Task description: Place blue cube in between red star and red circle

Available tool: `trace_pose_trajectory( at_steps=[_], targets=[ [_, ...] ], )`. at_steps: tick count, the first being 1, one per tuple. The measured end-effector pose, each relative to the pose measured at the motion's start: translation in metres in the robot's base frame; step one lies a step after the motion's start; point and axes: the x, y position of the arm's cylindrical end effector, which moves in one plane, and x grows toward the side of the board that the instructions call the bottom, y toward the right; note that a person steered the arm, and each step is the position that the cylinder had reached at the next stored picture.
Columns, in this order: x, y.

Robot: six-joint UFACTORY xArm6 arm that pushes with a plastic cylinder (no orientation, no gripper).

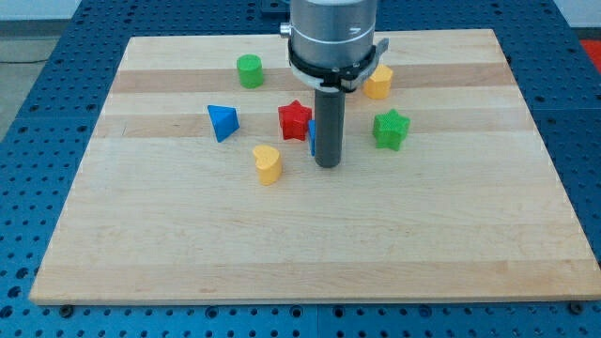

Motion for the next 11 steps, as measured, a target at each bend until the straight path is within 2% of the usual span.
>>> trace_pose_trajectory(
  at_steps=[4,5,6,7,8,10,11],
  targets=[
    [-0.048,0.000],
    [-0.038,0.000],
    [0.002,0.003],
    [0.010,0.057],
    [0.007,0.092],
    [-0.029,0.083],
    [-0.030,0.091]
  ],
)
